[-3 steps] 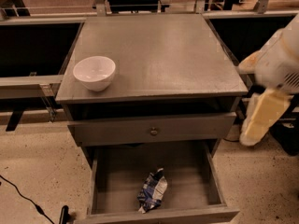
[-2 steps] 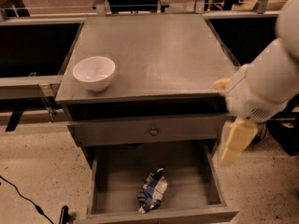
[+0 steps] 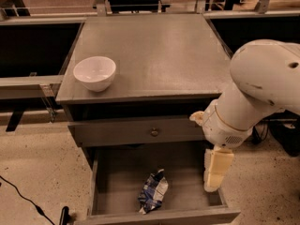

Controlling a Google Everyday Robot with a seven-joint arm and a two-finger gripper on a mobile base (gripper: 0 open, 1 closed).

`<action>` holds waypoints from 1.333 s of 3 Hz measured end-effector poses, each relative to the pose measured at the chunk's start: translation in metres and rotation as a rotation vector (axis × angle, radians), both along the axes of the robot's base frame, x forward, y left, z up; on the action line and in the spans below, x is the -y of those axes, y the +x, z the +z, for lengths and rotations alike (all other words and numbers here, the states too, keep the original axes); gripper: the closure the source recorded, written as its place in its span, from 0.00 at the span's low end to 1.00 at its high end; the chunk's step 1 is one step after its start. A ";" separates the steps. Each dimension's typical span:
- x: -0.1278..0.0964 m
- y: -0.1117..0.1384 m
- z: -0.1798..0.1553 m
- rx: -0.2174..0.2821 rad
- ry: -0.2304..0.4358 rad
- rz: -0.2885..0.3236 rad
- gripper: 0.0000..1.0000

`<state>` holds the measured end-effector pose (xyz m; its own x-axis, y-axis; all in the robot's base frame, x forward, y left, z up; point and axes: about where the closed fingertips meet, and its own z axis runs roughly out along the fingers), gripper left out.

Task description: Pick blue chip bag from middle drawer and place on counter

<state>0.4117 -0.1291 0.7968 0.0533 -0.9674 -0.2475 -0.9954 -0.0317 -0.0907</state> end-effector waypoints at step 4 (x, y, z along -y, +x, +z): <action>-0.007 -0.006 -0.008 0.014 0.002 0.185 0.00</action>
Offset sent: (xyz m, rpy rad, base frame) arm -0.0603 0.0377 -0.0853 0.1001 0.1161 1.0426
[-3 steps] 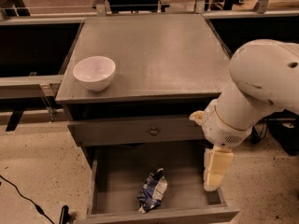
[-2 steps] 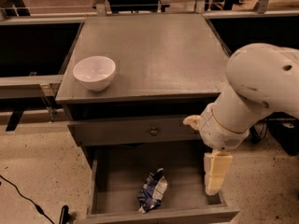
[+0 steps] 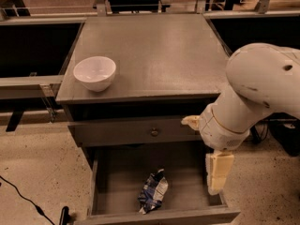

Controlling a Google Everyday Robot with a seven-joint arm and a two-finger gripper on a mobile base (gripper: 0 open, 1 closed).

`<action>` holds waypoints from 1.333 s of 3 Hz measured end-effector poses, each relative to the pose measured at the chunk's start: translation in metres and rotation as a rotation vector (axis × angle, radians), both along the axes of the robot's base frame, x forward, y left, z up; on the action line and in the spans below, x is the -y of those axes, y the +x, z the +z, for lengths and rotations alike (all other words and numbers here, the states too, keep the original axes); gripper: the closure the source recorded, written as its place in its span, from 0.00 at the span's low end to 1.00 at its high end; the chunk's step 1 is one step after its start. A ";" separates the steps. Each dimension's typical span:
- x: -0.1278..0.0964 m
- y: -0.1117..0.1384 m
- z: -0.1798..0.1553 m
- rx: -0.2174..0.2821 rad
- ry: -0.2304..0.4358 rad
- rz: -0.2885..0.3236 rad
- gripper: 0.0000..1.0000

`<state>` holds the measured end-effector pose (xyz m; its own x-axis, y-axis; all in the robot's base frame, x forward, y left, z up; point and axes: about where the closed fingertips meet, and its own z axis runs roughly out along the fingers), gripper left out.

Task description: Pick blue chip bag from middle drawer and place on counter

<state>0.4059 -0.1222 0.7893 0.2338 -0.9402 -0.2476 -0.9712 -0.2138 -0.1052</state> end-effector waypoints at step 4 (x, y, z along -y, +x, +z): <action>-0.023 0.024 -0.123 0.111 0.426 0.189 0.00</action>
Offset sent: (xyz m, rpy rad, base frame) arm 0.0336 0.0026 -0.1478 0.6431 -0.1907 0.1624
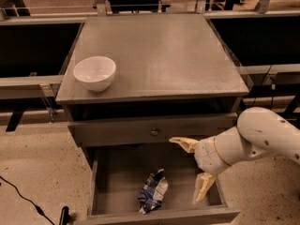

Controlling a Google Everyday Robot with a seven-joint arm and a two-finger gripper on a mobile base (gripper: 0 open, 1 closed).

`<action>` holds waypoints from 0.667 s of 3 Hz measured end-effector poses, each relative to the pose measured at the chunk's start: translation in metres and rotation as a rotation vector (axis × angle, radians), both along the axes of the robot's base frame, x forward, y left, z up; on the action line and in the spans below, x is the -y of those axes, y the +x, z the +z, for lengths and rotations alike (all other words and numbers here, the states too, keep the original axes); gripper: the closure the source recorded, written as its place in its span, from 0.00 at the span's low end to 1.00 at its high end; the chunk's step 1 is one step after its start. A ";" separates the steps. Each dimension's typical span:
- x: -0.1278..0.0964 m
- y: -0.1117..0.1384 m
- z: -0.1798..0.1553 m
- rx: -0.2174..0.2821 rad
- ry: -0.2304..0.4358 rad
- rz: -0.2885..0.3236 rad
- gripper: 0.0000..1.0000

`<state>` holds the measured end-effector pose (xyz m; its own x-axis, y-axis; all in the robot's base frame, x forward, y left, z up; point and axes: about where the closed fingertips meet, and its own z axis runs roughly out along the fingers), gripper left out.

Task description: Pick blue chip bag from middle drawer and place on counter

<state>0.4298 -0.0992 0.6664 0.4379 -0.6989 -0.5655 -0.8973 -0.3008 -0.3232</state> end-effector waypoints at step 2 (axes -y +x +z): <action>0.000 0.003 -0.059 -0.183 0.018 -0.002 0.00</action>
Offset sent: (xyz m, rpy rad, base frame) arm 0.0082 -0.0045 -0.1157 0.0446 0.3237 -0.0344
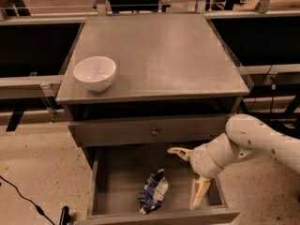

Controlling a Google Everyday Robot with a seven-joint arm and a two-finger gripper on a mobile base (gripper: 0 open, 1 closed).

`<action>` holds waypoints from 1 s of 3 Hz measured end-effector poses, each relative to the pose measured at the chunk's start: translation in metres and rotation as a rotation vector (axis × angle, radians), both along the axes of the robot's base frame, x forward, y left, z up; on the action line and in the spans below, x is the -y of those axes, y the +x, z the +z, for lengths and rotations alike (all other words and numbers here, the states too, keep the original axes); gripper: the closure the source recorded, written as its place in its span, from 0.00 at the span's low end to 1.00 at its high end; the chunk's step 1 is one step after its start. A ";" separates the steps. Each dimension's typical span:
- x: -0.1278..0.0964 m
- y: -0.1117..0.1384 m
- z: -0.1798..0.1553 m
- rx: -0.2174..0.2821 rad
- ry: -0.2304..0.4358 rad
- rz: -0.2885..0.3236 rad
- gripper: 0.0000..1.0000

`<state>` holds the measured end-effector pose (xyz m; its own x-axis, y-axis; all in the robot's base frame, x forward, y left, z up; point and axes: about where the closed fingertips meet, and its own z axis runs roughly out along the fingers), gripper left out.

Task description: Pick blue chip bag from middle drawer and place on counter

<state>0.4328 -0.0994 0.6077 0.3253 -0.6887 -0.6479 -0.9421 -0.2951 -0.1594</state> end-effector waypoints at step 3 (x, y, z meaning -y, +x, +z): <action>0.008 0.015 -0.096 -0.074 0.123 -0.153 0.01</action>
Offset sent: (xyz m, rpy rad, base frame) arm 0.0044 -0.0150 -0.1078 0.1286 0.0799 -0.1553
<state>0.4478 -0.1073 0.5113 0.1712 -0.6410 -0.7482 -0.9849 -0.1302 -0.1139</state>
